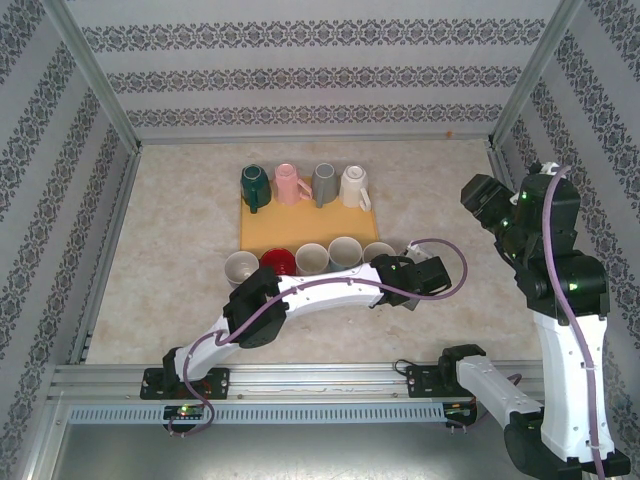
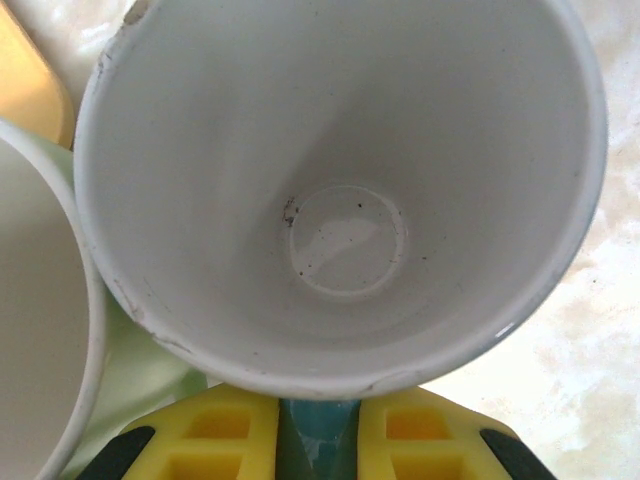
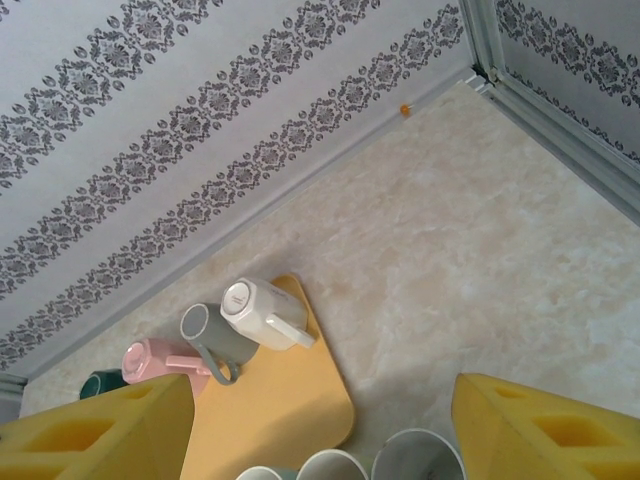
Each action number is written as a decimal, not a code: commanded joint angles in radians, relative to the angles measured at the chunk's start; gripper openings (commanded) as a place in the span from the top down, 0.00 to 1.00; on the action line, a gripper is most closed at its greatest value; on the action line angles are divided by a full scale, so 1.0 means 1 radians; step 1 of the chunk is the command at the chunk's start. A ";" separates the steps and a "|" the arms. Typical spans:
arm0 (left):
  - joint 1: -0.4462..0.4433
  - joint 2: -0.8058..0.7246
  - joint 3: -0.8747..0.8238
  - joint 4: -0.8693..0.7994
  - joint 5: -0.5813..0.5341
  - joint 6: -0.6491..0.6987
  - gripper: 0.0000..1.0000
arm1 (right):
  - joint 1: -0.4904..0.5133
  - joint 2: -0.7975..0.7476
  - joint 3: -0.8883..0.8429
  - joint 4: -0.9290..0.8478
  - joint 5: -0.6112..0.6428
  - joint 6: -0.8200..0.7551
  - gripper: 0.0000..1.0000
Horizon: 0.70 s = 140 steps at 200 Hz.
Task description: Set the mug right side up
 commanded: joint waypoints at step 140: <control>-0.019 -0.059 -0.028 -0.004 -0.046 0.006 0.66 | -0.004 -0.051 -0.067 0.032 -0.031 -0.031 0.29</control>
